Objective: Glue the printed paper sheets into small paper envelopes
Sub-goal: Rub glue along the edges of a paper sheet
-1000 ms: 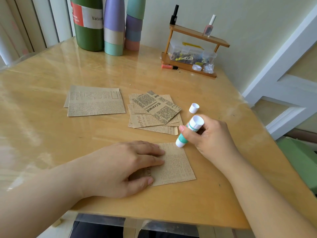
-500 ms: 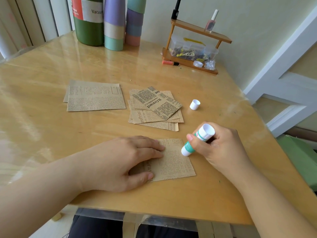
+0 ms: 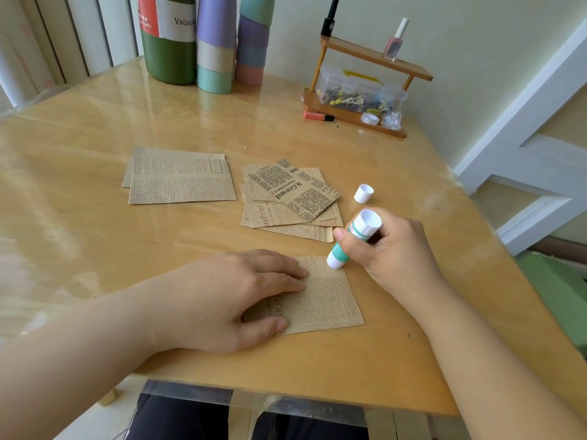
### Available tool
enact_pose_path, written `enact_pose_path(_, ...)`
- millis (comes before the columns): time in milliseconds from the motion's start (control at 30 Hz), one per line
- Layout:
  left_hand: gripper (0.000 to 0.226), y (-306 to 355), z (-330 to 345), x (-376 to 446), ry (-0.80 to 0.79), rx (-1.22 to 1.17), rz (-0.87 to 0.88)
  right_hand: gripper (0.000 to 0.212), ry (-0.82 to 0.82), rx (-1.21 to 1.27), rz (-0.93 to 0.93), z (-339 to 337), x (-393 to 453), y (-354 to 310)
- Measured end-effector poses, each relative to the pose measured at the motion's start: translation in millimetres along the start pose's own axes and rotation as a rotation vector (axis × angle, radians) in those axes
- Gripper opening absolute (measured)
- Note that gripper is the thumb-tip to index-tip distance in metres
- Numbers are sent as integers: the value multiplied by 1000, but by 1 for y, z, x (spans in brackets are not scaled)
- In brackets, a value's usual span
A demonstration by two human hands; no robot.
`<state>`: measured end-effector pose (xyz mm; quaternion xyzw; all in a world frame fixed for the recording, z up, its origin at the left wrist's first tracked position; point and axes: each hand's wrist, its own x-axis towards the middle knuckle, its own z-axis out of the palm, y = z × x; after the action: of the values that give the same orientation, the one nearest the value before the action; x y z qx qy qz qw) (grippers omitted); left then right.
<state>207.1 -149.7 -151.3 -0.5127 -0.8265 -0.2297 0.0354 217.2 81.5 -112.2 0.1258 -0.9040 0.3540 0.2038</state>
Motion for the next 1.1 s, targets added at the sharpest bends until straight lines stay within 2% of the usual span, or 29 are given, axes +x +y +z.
enact_pose_path(500,41,-3,-6,-1,34,25,-3,28,-36,35,7,-4,-16,-6)
enact_pose_path(667,39,-4,-7,-1,47,37,-12,41,-50,28,4,-9,-29,-4)
enact_pose_path(1100,38,-2,-9,0,24,15,-28,34,-28,46,-14,11,3,-4)
